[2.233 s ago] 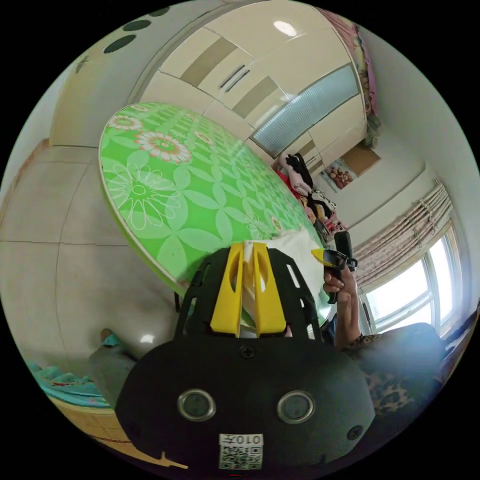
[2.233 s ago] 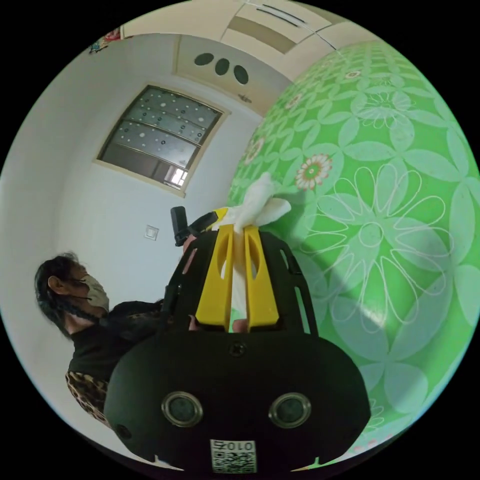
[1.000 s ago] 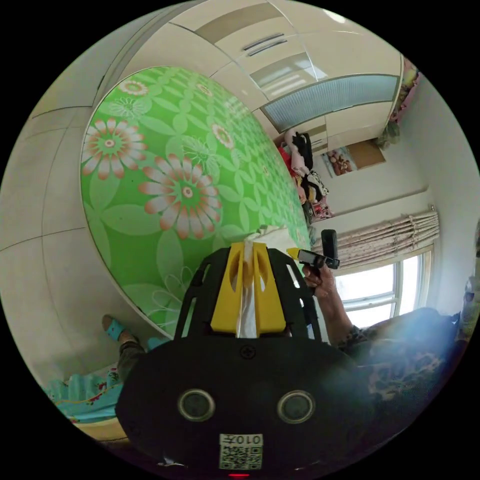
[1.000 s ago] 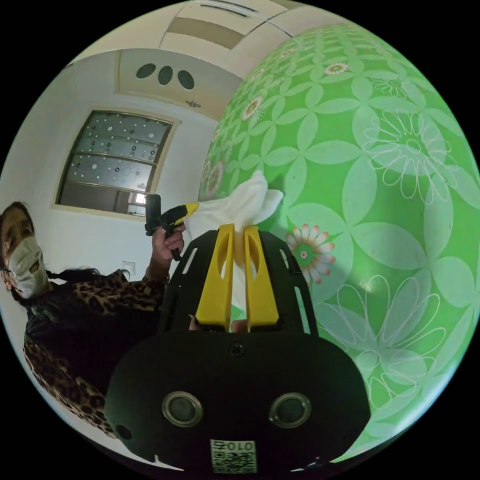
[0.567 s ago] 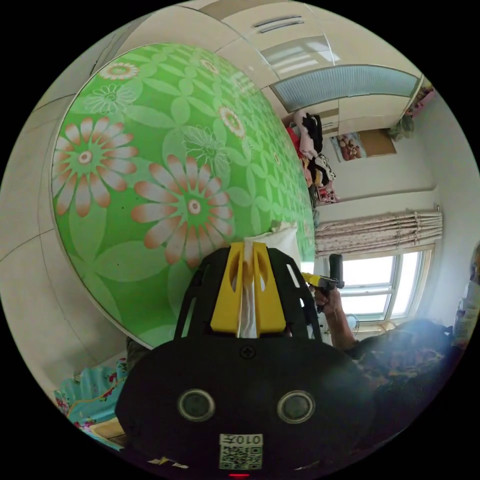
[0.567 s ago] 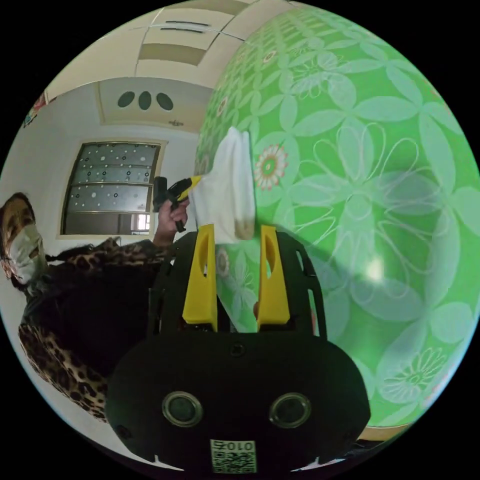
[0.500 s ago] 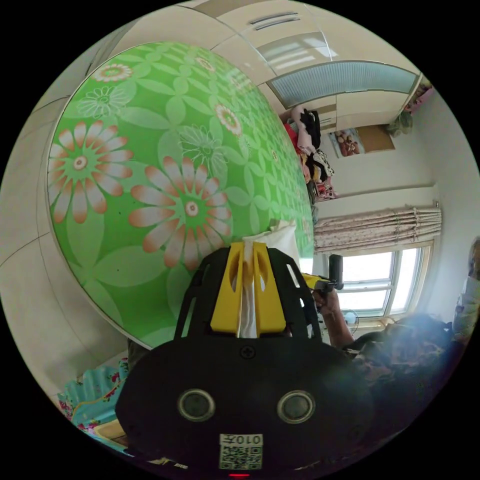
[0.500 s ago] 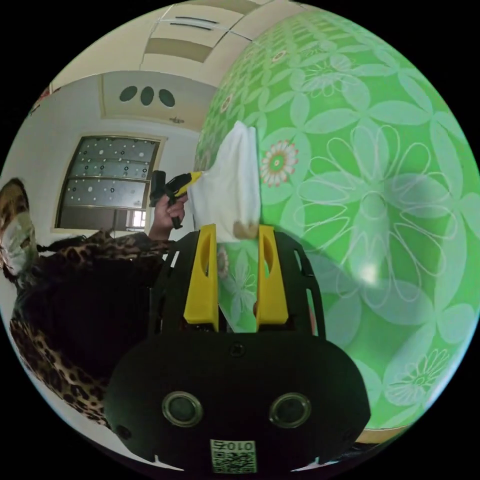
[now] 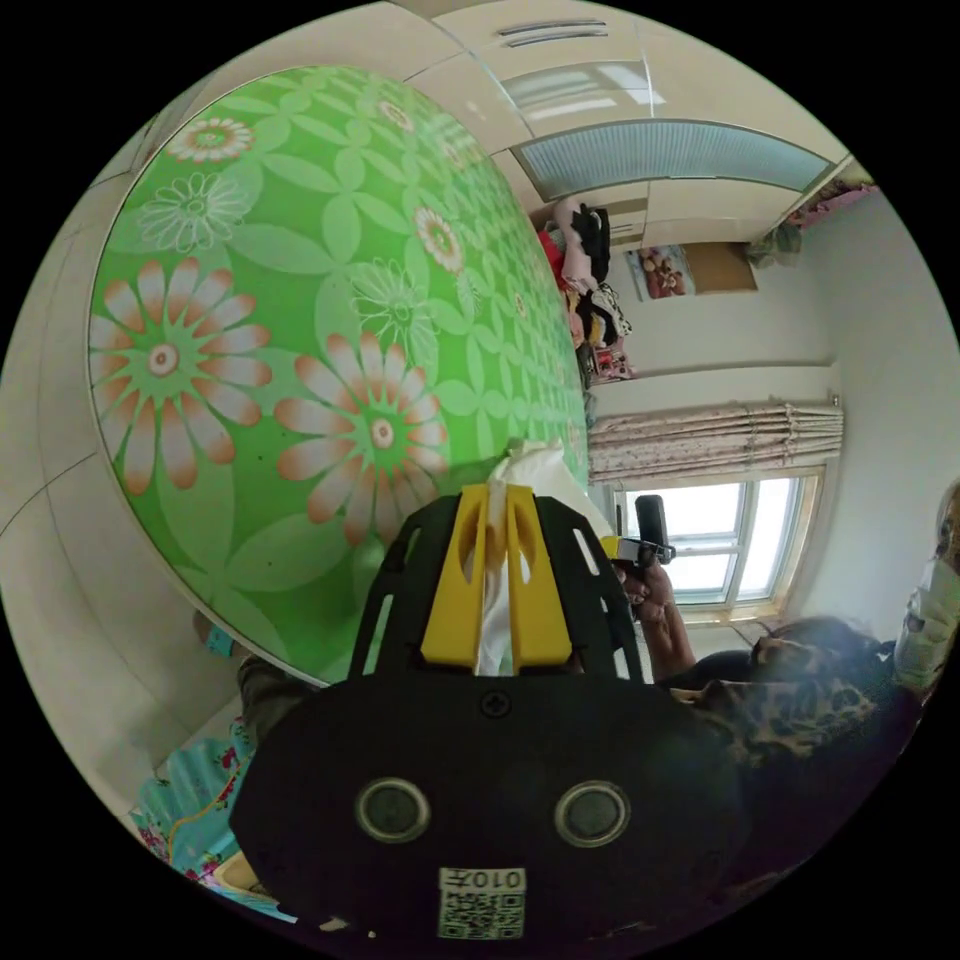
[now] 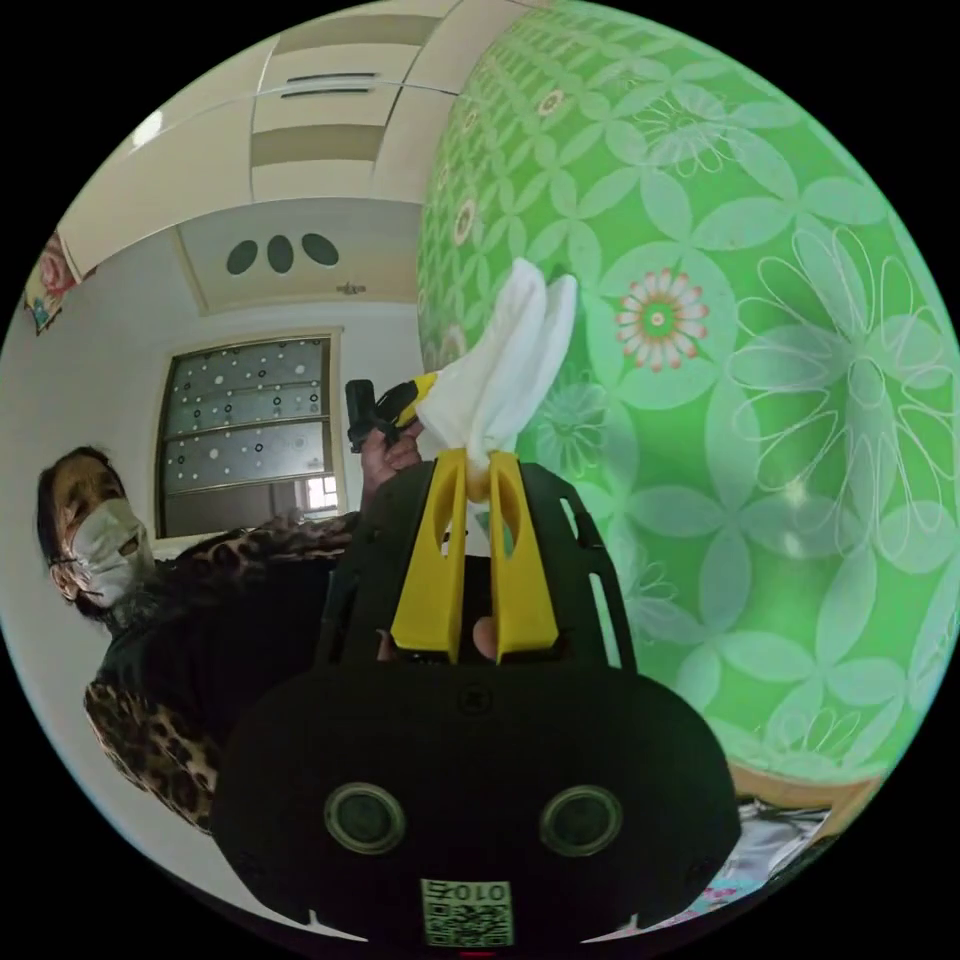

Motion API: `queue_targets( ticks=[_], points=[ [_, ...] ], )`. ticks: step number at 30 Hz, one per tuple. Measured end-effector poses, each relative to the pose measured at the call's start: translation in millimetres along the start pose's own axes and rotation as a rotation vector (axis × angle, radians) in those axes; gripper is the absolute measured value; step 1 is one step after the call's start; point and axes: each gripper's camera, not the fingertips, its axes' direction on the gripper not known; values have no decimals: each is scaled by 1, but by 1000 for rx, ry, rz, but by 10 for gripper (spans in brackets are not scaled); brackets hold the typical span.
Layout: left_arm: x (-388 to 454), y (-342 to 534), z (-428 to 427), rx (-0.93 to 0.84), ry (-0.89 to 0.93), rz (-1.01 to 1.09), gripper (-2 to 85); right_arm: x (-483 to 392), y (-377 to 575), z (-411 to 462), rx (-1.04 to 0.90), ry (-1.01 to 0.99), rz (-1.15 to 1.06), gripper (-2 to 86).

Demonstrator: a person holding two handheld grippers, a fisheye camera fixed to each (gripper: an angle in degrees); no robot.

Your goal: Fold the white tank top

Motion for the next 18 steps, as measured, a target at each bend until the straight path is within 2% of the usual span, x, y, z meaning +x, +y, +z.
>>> queue_targets(
  ticks=[4, 7, 13, 18],
  points=[
    [-15, 1, -8, -32, 108, -42, 10, -21, -3, 10, -12, 27, -31, 55],
    [-11, 7, -25, -4, 106, -60, 10, -18, -23, 16, -80, -3, -86, 55],
    [6, 47, -90, 199, 14, -153, 11, 2, -94, 43, -210, -139, -211, 56],
    [0, 89, -137, 356, -2, -210, 11, 5, -148, 94, -318, -153, -281, 56]
  ],
)
